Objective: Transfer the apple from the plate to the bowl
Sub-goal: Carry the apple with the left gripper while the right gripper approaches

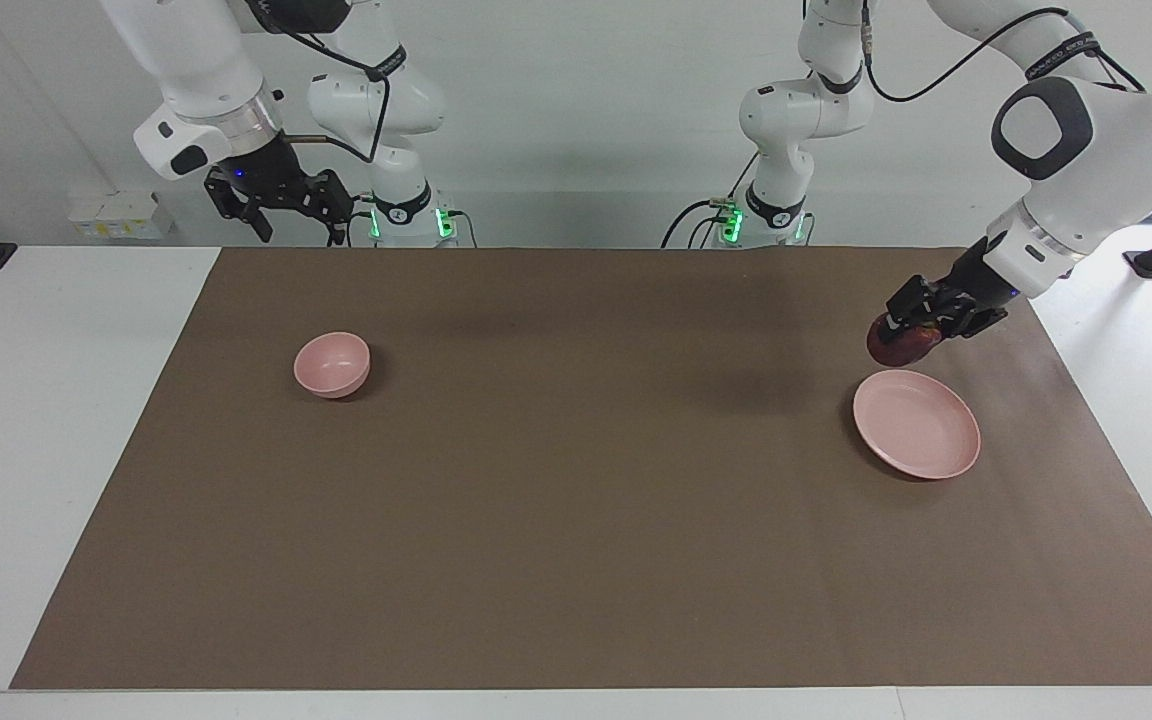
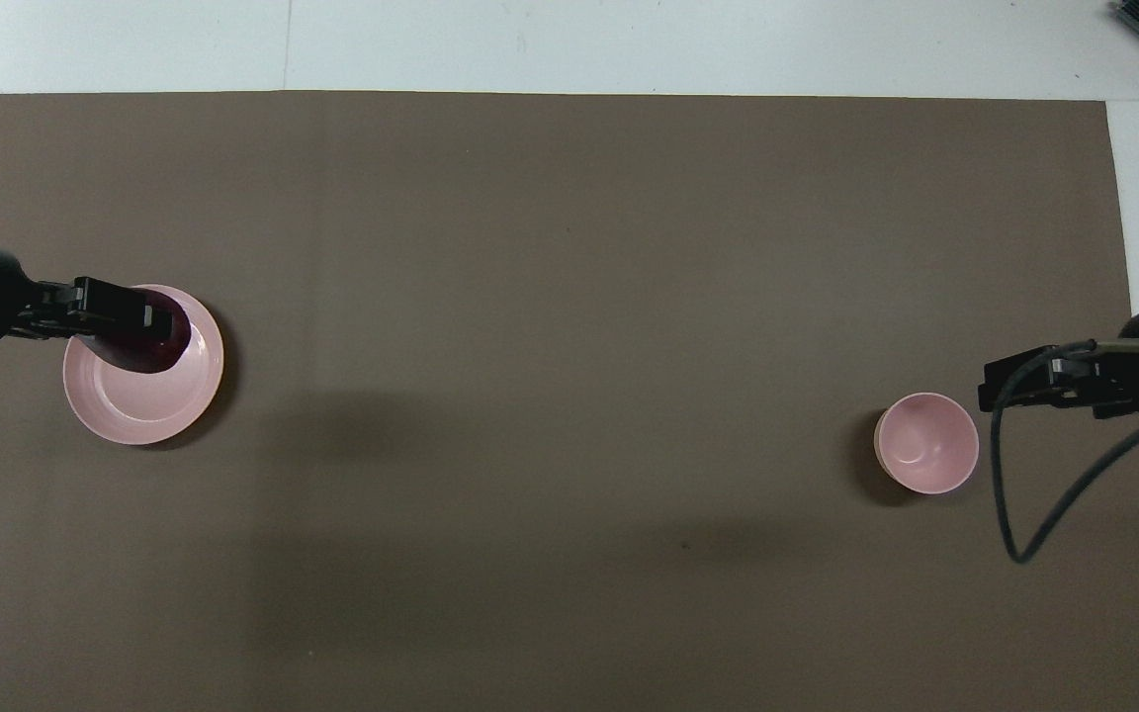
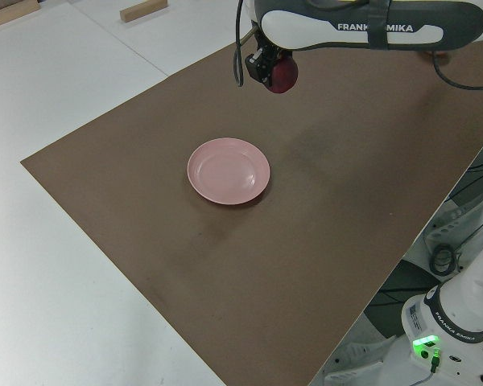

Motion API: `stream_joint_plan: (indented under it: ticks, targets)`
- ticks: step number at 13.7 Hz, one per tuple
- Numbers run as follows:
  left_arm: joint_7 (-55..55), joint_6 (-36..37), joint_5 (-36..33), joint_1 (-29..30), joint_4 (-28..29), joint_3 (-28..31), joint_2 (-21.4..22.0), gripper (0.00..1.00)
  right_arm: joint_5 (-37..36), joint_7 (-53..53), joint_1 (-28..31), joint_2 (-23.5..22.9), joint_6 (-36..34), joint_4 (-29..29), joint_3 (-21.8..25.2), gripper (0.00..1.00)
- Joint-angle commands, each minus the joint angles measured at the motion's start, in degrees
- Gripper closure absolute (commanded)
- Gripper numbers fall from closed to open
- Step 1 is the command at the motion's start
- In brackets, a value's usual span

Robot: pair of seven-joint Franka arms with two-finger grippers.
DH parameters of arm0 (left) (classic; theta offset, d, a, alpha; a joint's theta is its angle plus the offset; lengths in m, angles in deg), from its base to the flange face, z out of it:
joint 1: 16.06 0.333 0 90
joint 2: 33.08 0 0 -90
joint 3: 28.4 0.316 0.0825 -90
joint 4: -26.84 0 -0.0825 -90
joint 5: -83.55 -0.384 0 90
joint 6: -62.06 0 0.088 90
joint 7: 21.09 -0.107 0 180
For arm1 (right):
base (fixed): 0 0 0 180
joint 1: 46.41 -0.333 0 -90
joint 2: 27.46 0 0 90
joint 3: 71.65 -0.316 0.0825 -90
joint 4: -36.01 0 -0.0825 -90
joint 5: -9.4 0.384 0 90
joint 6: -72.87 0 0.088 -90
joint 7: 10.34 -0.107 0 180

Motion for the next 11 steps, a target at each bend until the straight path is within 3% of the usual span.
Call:
stream_joint_plan:
  ticks: [1, 4, 6, 11]
  targets:
    - [-1.2, 3.6, 8.5, -0.6, -0.9, -0.1, -0.1, 1.00, 3.5, -2.7, 0.0, 2.4, 4.4, -5.9, -1.2, 0.00]
    - [-3.8, 6.0, 18.4, -0.7, -0.6, -0.2, 0.0, 1.00, 8.1, -10.6, -3.3, 0.4, 8.3, -8.2, -1.4, 0.00]
    - [-4.4, 6.6, 21.3, -0.7, 0.1, -1.6, 0.7, 1.00, 10.2, -18.0, -6.9, -2.0, 13.3, -8.5, -1.4, 0.00]
    - [-4.4, 6.6, 35.9, -0.5, 0.8, -2.5, 1.1, 1.00, 21.1, -38.1, -11.1, -6.1, 17.4, -7.9, -1.4, 0.00]
